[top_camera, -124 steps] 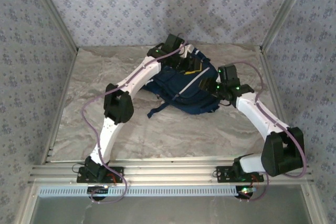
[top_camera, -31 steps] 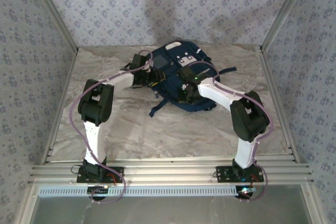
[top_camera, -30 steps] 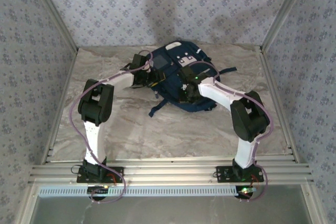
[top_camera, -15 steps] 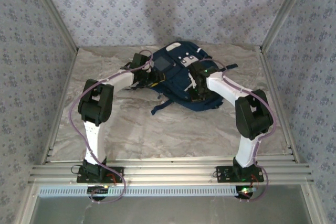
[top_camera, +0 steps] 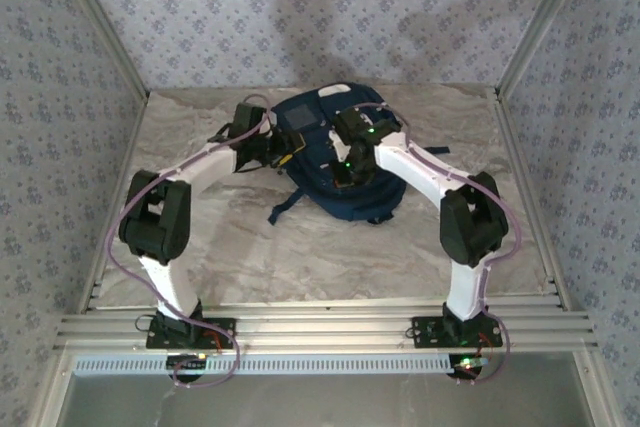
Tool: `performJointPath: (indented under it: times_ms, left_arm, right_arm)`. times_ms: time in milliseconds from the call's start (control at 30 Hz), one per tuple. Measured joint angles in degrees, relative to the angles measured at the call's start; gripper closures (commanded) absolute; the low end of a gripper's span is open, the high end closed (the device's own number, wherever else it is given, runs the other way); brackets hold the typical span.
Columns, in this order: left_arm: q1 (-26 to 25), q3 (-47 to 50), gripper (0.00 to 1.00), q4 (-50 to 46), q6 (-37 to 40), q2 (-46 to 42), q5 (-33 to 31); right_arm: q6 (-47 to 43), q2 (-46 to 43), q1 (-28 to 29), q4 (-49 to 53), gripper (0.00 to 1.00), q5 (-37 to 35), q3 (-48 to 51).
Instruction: Pack books, pencil case, and school supplies into a backpack
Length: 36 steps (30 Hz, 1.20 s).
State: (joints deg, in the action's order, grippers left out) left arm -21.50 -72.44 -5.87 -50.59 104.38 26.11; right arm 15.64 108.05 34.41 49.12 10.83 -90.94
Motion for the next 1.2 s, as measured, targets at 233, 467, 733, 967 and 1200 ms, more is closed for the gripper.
performJointPath:
  times_ms: [233, 467, 733, 967, 1200]
  left_arm:
    - [-2.97, 5.07, 0.47, 4.46, -6.12, -1.79, 0.0]
    - [-3.41, 7.61, 0.47, 6.36, -9.4, -1.79, 0.22]
    - [-5.55, 8.13, 0.87, 9.49, -13.03, 0.5, 0.15]
    - [-5.14, 8.35, 1.0, 10.54, -14.01, 2.89, 0.04]
    - [-4.48, 8.35, 1.0, 10.43, -12.9, 2.89, 0.0]
  right_arm:
    - [2.58, 1.81, 1.16, -2.01, 1.0, 4.22, -0.5]
    - [3.76, 1.97, 1.22, -3.76, 1.0, 5.66, -0.5]
    - [4.52, 2.54, 1.25, -4.37, 1.0, 6.56, -0.52]
    - [3.19, 2.86, 1.97, -3.69, 1.0, 6.51, -0.74]
    - [-1.62, 2.71, 1.55, 1.88, 0.99, 1.57, -0.57]
